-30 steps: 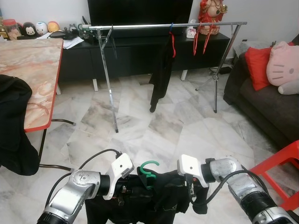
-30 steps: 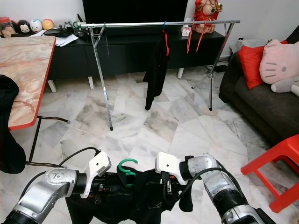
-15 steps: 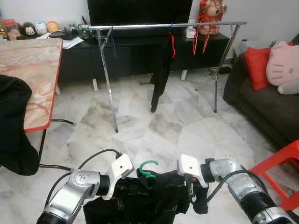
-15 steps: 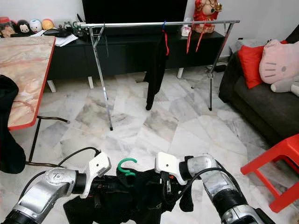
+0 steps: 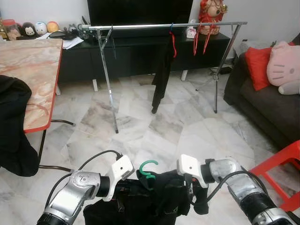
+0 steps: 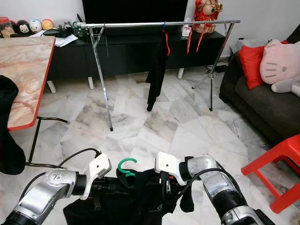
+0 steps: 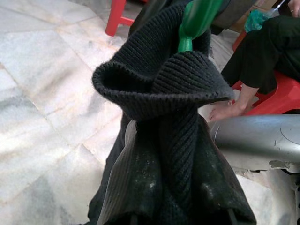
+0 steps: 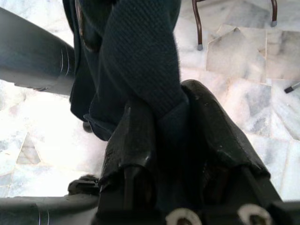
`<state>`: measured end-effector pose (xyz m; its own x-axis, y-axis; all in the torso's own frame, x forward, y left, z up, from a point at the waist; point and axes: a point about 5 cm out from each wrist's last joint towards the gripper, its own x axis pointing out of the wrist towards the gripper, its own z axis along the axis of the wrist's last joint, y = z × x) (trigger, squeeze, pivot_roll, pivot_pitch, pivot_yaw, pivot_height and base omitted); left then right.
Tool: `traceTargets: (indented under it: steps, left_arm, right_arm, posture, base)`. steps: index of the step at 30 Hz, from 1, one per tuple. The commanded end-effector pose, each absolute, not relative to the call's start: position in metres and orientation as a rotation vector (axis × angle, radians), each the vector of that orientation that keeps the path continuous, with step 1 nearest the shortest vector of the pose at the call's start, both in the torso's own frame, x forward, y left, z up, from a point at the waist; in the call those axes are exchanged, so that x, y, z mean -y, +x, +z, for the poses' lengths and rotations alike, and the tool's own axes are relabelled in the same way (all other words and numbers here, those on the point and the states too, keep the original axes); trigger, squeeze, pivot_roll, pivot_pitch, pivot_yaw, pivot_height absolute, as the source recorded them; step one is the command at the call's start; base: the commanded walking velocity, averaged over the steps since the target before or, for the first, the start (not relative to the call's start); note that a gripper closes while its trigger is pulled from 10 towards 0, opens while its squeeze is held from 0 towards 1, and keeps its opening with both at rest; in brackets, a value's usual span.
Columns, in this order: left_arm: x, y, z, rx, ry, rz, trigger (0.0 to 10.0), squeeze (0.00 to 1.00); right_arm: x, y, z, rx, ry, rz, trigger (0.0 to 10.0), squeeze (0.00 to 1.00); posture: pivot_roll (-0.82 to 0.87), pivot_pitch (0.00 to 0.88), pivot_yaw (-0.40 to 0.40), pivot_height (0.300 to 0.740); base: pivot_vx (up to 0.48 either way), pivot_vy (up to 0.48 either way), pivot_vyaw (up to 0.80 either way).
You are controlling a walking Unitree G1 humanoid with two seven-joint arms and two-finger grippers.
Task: Hang hanger
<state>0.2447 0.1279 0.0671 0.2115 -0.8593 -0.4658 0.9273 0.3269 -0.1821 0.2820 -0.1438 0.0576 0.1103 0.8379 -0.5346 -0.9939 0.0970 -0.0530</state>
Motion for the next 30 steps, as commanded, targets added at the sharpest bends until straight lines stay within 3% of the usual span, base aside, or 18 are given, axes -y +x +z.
traceTargets:
  steps: [1,13,18,26,27,28,29,30]
  left_arm:
    - [-0.126,0.246,0.068,-0.528,0.154,-1.245,0.0,0.00]
    - [-0.127,0.248,0.064,-0.530,0.170,-1.224,0.0,0.00]
    - [-0.131,0.257,0.058,-0.511,0.188,-1.112,0.0,0.00]
    - [-0.136,0.265,0.049,-0.463,0.225,-0.937,0.0,0.00]
    - [-0.138,0.268,0.046,-0.451,0.244,-0.870,0.0,0.00]
    - [-0.138,0.271,0.044,-0.442,0.251,-0.823,0.0,0.00]
    - [-0.138,0.271,0.044,-0.442,0.251,-0.823,0.0,0.00]
    - [-0.141,0.277,0.042,-0.413,0.255,-0.707,2.0,0.00]
  right_arm:
    - [0.138,0.283,0.064,-0.370,-0.449,1.440,10.0,1.00]
    - [0.147,0.277,0.061,-0.439,-0.492,1.488,10.0,1.00]
    - [0.155,0.287,0.063,-0.426,-0.517,1.366,10.0,1.00]
    - [0.169,0.300,0.072,-0.306,-0.409,1.103,10.0,1.00]
    - [0.173,0.303,0.074,-0.279,-0.376,1.024,10.0,0.87]
    - [0.178,0.308,0.076,-0.240,-0.307,0.908,10.0,0.00]
    - [0.178,0.308,0.076,-0.240,-0.307,0.908,10.0,0.00]
    - [0.186,0.313,0.075,-0.197,-0.196,0.731,10.0,0.00]
  posture:
    - [0.00,0.000,-0.102,0.740]
    - [-0.01,0.000,-0.101,0.740]
    - [-0.01,0.000,-0.099,0.740]
    - [-0.01,0.000,-0.088,0.740]
    - [-0.01,0.000,-0.086,0.740]
    - [-0.01,0.000,-0.084,0.740]
    - [-0.01,0.000,-0.084,0.740]
    - [-0.03,0.000,-0.079,0.740]
  base:
    - [0.000,0.000,0.00]
    - [0.000,0.000,0.00]
    - [0.000,0.000,0.00]
    - [0.000,0.000,0.00]
    - [0.000,0.000,0.00]
    - [0.000,0.000,0.00]
    - [0.000,0.000,0.00]
    - [0.000,0.000,0.00]
